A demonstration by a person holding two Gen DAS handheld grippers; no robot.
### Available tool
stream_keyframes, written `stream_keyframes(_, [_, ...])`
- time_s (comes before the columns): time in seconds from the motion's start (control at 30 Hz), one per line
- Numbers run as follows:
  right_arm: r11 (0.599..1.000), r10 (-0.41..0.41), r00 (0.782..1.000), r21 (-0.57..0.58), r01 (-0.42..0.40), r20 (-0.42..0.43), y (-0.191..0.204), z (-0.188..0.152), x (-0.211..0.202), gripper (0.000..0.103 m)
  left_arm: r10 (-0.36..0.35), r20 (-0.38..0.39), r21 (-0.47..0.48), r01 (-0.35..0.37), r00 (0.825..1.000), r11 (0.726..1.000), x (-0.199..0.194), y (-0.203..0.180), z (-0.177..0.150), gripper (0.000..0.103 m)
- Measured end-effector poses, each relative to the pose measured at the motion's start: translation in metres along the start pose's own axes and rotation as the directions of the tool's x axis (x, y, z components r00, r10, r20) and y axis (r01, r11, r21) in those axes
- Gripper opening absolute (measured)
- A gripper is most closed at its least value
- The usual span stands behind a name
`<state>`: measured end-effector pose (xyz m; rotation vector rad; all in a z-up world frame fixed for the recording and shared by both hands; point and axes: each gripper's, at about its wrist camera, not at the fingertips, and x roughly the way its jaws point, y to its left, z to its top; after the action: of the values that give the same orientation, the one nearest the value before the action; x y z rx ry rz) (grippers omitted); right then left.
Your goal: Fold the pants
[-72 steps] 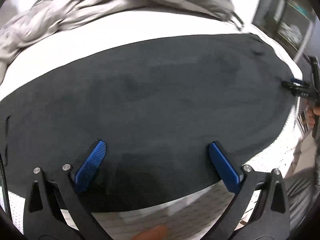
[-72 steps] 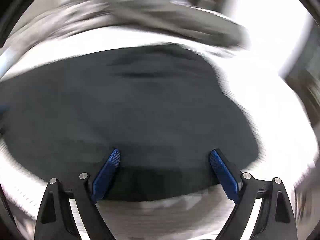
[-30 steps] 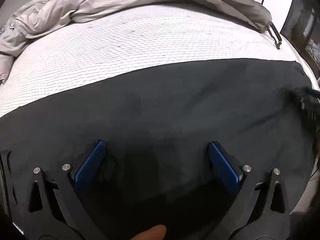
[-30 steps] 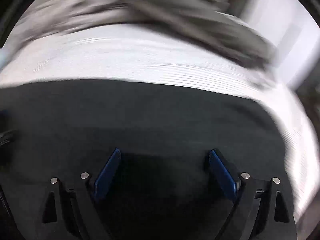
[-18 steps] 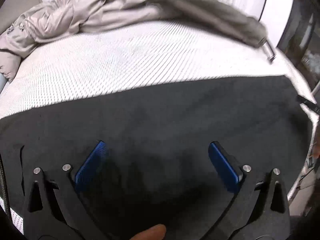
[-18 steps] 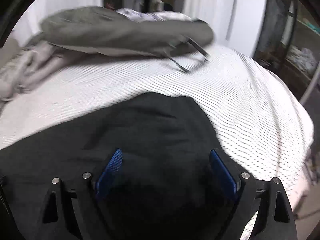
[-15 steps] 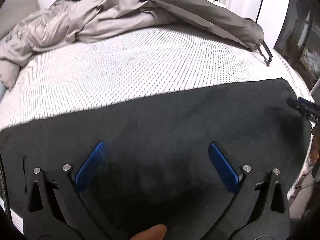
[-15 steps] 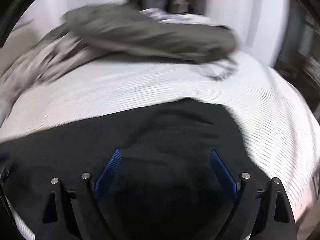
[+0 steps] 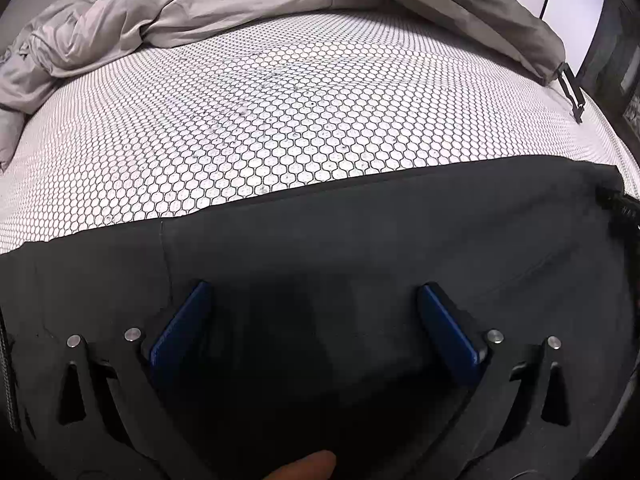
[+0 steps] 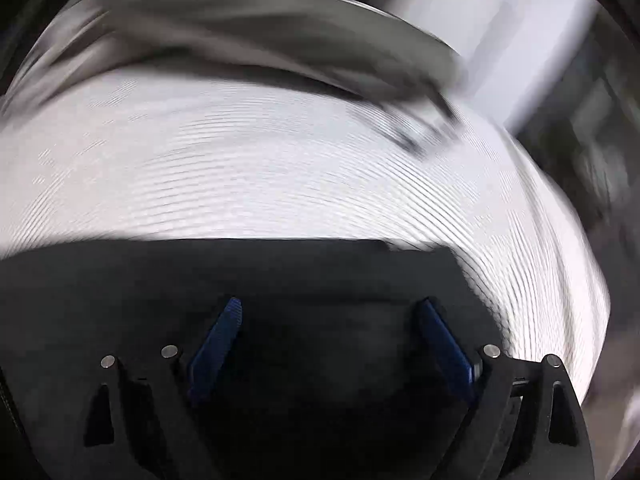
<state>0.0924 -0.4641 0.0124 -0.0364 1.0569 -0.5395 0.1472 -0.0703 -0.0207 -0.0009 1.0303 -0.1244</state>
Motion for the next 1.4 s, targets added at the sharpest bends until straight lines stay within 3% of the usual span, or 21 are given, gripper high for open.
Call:
stream_keyframes(0.07, [0.998,0.03,0.999,0.045,-0.031,0.015,-0.01,-0.001,-0.007,0.09,-0.006,0.0,0.0,0.006,1.0,1.0,-0.001,0.001,0.0,0.102])
stream_keyframes(0.17, [1.0,-0.001,0.999,-0.03,0.002,0.046,0.007,-0.001,-0.037,0.091,-0.028,0.017,0.006,0.028,0.999,1.0,-0.011,-0.001,0.003,0.102])
stream_keyframes(0.27, [0.987,0.138,0.987,-0.094,-0.13,0.087,0.034,-0.011,-0.079,0.091,-0.061,0.081,0.054,0.057,0.995,0.997,-0.028,-0.02,0.012,0.102])
stream_keyframes(0.33, [0.957,0.262,0.963,-0.146,-0.249,0.072,0.058,-0.022,-0.093,0.091,-0.077,0.088,0.083,0.069,0.993,0.994,-0.026,-0.036,0.019,0.102])
stream_keyframes(0.4, [0.906,0.374,0.927,-0.22,-0.361,0.016,0.09,-0.037,-0.098,0.091,-0.089,0.059,0.104,0.083,0.994,0.991,-0.012,-0.053,0.023,0.102])
stream_keyframes(0.43, [0.893,0.39,0.921,-0.243,-0.38,-0.008,0.102,-0.039,-0.089,0.091,-0.081,0.024,0.102,0.078,0.996,0.992,0.001,-0.058,0.024,0.102])
stream_keyframes(0.5, [0.884,0.341,0.938,-0.317,-0.342,-0.062,0.121,-0.049,-0.074,0.091,-0.056,-0.013,0.078,0.056,0.998,0.995,0.016,-0.058,0.024,0.103])
stream_keyframes(0.57, [0.881,0.293,0.954,-0.371,-0.294,-0.061,0.123,-0.054,-0.064,0.091,-0.027,0.0,0.04,0.027,1.0,0.999,0.017,-0.045,0.028,0.103])
stream_keyframes(0.67, [0.889,0.308,0.949,-0.335,-0.312,-0.066,0.109,-0.052,-0.061,0.093,0.097,0.006,-0.01,-0.097,0.995,0.995,0.017,-0.01,0.032,0.103])
stream_keyframes(0.73, [0.905,0.278,0.959,-0.32,-0.281,-0.056,0.1,-0.052,-0.06,0.094,0.107,-0.011,-0.058,-0.108,0.994,0.992,0.016,0.017,0.03,0.103])
stream_keyframes(0.87, [0.915,0.265,0.963,-0.302,-0.267,-0.05,0.091,-0.051,-0.061,0.095,0.198,-0.007,-0.11,-0.198,0.98,0.974,-0.002,0.062,0.017,0.101])
stream_keyframes(0.93, [0.912,0.248,0.968,-0.332,-0.241,-0.023,0.097,-0.053,-0.072,0.095,0.154,0.012,-0.12,-0.152,0.988,0.981,-0.019,0.067,0.01,0.101])
stream_keyframes(1.0, [0.891,0.251,0.968,-0.392,-0.229,0.007,0.112,-0.059,-0.091,0.095,0.029,0.066,-0.087,-0.023,0.997,0.996,-0.042,0.052,0.001,0.101])
stream_keyframes(1.07, [0.863,0.313,0.95,-0.42,-0.283,0.004,0.125,-0.063,-0.103,0.095,-0.035,0.089,0.018,0.034,0.995,0.999,-0.051,0.027,-0.01,0.102])
stream_keyframes(1.17, [0.82,0.397,0.916,-0.423,-0.385,-0.064,0.142,-0.075,-0.109,0.095,0.018,0.009,0.087,-0.019,1.0,0.996,-0.025,0.009,-0.023,0.102])
stream_keyframes(1.27, [0.804,0.327,0.941,-0.499,-0.323,-0.083,0.152,-0.089,-0.104,0.095,0.017,-0.005,0.065,-0.017,1.0,0.998,-0.02,0.022,-0.033,0.103])
stream_keyframes(1.37, [0.814,0.316,0.945,-0.489,-0.313,-0.079,0.135,-0.092,-0.106,0.096,0.119,0.004,0.056,-0.119,0.993,0.991,-0.026,0.055,-0.035,0.103])
stream_keyframes(1.4, [0.825,0.296,0.953,-0.484,-0.29,-0.067,0.128,-0.091,-0.103,0.097,0.112,0.001,0.035,-0.112,0.994,0.993,-0.032,0.065,-0.042,0.103])
